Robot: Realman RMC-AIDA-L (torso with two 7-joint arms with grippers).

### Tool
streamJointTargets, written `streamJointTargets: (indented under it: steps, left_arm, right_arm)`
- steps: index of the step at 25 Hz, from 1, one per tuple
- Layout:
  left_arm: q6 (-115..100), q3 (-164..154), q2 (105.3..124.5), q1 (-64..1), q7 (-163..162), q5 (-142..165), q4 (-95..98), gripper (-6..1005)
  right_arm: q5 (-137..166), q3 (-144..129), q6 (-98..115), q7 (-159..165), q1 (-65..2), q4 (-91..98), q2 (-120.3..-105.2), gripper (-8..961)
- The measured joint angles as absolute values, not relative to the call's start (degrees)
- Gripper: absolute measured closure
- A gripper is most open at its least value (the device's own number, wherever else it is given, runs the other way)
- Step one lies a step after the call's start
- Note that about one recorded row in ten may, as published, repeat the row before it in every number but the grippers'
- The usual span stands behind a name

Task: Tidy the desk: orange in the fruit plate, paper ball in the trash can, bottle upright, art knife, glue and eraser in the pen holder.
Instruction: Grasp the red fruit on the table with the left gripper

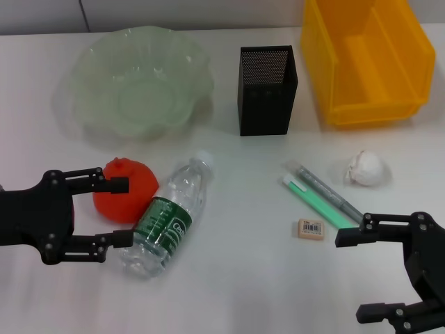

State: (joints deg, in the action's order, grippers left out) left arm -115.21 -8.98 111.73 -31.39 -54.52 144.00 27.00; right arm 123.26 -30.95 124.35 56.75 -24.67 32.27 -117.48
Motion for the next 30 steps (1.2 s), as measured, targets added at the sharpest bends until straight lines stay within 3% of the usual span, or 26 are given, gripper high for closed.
streamJointTargets:
  steps: [19, 30]
  left_arm:
    - [-114.00, -5.47, 112.07, -29.89, -56.34, 142.50, 28.76, 229]
    - [-95.80, -7.91, 113.97, -28.23, -57.04, 136.37, 29.70, 238]
  right_arm:
    - [123.19, -30.55, 122.46, 56.95, -25.01, 31.74, -118.30, 151]
    - [123.04, -29.27, 118.67, 56.95, -24.04, 28.54, -118.45, 150]
